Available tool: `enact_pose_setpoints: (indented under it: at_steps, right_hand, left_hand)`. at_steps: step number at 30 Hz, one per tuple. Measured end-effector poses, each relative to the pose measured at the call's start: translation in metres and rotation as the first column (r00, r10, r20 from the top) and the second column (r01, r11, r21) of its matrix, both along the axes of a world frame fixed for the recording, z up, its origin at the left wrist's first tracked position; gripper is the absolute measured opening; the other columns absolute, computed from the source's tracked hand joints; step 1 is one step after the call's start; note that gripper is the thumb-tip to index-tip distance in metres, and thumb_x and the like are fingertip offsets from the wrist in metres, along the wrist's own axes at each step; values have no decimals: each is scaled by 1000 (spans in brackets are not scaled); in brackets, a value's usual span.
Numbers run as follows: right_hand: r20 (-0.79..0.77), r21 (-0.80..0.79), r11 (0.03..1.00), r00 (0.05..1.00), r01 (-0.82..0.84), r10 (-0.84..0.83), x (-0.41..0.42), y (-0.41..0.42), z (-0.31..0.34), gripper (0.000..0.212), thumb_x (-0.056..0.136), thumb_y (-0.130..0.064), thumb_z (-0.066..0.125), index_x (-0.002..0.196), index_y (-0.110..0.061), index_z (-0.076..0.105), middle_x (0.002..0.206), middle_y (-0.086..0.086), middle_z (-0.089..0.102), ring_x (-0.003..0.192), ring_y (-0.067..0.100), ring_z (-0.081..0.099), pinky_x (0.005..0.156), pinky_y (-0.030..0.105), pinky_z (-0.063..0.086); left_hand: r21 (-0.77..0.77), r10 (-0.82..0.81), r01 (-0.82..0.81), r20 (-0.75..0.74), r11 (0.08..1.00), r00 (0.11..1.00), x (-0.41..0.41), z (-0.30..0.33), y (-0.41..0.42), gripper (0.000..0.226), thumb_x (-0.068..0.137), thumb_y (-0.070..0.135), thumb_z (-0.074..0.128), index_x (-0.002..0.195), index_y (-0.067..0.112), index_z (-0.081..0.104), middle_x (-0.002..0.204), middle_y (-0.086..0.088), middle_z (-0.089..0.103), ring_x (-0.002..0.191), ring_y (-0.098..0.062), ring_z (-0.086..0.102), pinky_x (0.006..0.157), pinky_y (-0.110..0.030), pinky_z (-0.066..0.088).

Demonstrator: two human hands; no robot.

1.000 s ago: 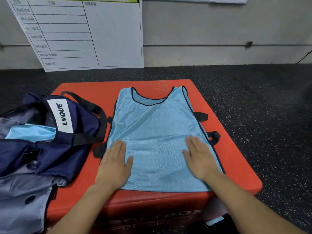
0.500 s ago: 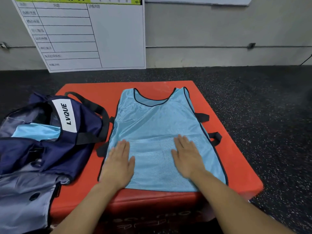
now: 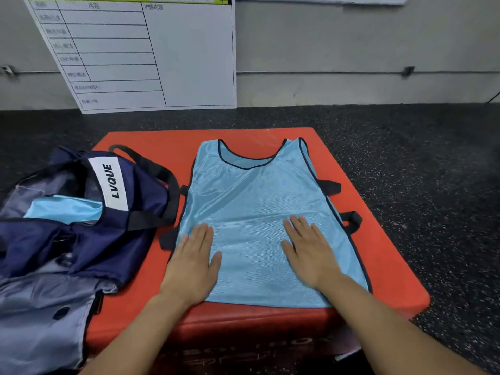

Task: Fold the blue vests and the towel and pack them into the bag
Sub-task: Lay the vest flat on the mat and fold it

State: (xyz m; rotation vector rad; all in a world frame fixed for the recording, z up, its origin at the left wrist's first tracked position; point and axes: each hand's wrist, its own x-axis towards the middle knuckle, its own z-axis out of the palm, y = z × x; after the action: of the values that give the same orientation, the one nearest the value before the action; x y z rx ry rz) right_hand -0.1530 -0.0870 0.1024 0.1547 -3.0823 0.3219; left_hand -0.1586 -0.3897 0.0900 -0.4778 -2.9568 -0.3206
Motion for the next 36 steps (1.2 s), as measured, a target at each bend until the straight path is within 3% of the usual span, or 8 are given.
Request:
enact_pose_setpoints:
  at_steps: [3,7,10,15,22,25,27,36]
  right_hand:
    - [6,28,998,998,62,-62,0,41,1,71,102,-56,8,163,-20,15,172,-1,5,158,16,-3,127,35,-3]
    - [-13,22,1000,1000,-21,21,10,58,8,81,95,-62,3,162,-21,24,169,-4,14,158,16,6,127,32,1]
    - [-20,-24,997,997,-74,73,20,69,9,71,100,-59,20,159,-20,34,166,-6,20,157,16,14,127,31,8]
    - [6,-79,992,995,-95,96,27,88,6,72,99,-63,25,154,-21,45,164,-1,31,153,17,26,124,28,16]
    - [137,-134,990,990,43,-24,40,100,24,57,100,-45,58,154,-32,43,167,0,23,154,17,21,123,27,17]
    - [151,-153,976,979,158,-135,52,98,27,58,99,-46,61,152,-34,45,168,9,22,155,23,19,124,30,17]
    - [195,-151,966,965,208,-177,62,96,28,60,99,-48,60,154,-36,41,168,13,18,157,26,14,124,33,16]
    - [250,-54,997,968,46,-31,72,113,56,57,100,-38,62,153,-31,43,164,6,33,152,21,29,119,29,24]
  left_hand:
    - [7,-21,22,-10,1000,1000,0,2,-24,81,97,58,12,160,8,23,168,-6,15,156,-17,9,126,-34,1]
    - [19,-23,23,4,1000,1000,6,3,-34,81,98,63,9,160,13,27,168,-4,16,156,-17,6,127,-36,2]
    - [49,-5,3,29,999,1000,10,2,-42,92,93,73,-4,160,17,26,169,-4,11,157,-19,3,127,-37,5]
    - [75,72,-76,56,994,996,27,6,-48,92,92,77,2,157,22,37,167,-11,18,156,-25,10,125,-36,11]
    - [70,231,-237,80,969,970,46,30,-48,78,84,73,26,141,31,59,147,-27,45,140,-41,38,113,-49,38]
    - [85,226,-238,133,968,965,53,34,-50,76,84,74,31,143,34,57,148,-24,45,140,-40,37,113,-48,37]
    - [96,228,-245,161,965,960,55,34,-55,62,89,68,51,143,37,57,150,-22,44,142,-38,36,115,-48,35]
    - [134,31,-64,234,989,972,39,58,-55,49,86,41,77,133,36,65,125,1,54,122,-21,54,100,-31,45]
